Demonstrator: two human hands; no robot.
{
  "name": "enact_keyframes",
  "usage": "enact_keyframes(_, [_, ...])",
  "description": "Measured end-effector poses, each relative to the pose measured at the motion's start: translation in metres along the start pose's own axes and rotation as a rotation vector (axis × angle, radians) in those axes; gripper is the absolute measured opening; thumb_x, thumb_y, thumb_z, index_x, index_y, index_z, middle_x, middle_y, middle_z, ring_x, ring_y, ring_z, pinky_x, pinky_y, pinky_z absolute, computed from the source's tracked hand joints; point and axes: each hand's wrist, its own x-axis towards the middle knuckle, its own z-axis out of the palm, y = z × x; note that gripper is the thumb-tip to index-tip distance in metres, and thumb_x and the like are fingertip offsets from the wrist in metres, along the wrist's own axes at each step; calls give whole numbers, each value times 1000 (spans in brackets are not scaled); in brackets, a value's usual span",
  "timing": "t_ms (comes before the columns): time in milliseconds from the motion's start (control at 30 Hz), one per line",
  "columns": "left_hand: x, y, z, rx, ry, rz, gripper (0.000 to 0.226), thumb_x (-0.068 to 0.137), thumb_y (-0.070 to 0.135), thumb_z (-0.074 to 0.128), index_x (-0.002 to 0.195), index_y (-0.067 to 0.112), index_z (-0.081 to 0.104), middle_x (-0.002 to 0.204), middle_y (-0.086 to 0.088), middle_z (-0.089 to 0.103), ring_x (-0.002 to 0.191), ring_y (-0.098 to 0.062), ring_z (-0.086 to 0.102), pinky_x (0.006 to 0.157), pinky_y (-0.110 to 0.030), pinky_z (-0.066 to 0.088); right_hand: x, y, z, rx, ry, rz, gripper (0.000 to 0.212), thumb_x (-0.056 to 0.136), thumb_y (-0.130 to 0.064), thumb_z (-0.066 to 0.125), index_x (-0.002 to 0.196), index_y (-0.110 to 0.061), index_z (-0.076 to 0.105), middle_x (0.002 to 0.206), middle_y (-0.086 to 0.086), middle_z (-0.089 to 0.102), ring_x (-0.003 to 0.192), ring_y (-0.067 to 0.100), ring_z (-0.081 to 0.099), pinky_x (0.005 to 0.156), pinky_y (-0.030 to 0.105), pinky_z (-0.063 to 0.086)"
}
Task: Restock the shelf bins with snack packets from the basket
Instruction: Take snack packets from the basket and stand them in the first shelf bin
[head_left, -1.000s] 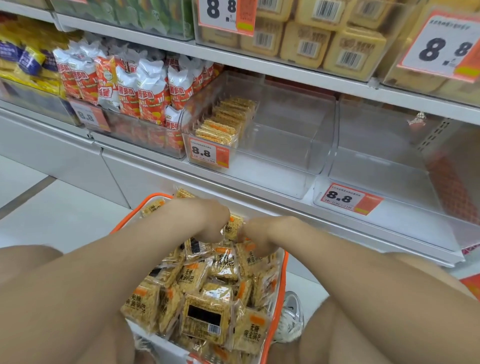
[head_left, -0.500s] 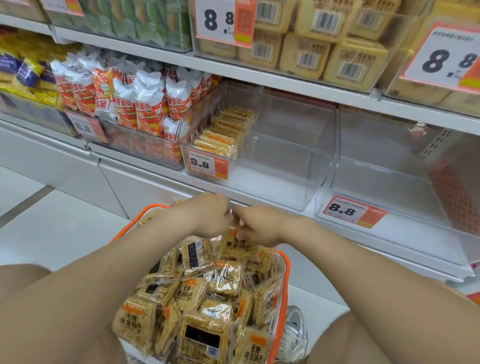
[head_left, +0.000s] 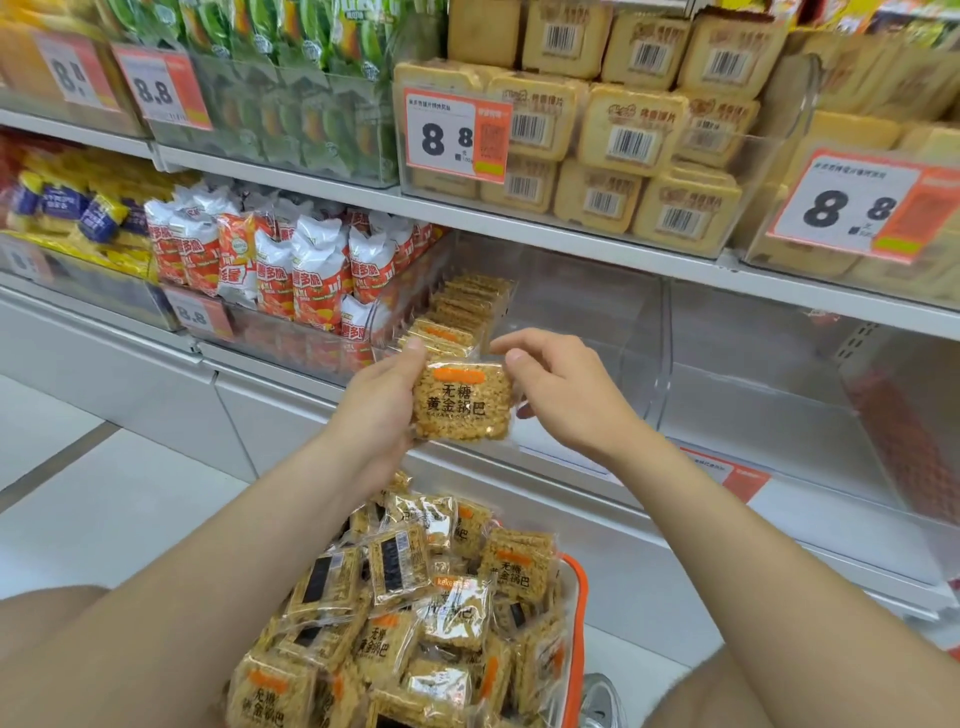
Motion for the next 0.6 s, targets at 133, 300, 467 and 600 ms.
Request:
enact_keyframes(133, [5,12,5,-42,16,58,40,112,42,45,116,11,70,102,-7,81,92,-21,79,85,-42,63,5,3,-4,97,-48,62,29,101,-18,58,128,-25,66,86,0,77,76,17,75,83,50,62])
enact_keyframes(300, [18,20,14,66,-39,142,47,109,52,46,117,14,72,110,-11,79,107,-31,75,99,-56,58,18,5,-7,117,-35,-2,40,98,-32,70,137,-32,59,70,-18,58,60,5,58,61,29,53])
enact_keyframes(467, [43,23,26,816,111,515,42,110,46,39,108,16,68,106,-4,71,104,-27,65,92,-45,51,56,24,0,316,129,58,20,95,-28,69,115,-33,70,105,-11,75,91,17,72,85,48,62])
enact_keyframes(600, [68,9,25,1205,50,695,35,105,34,47,127,13,63,121,-9,60,112,-30,54,96,-48,47,95,50,4,172,405,240,25,95,-28,62,118,-39,59,115,-3,69,114,26,63,102,45,54])
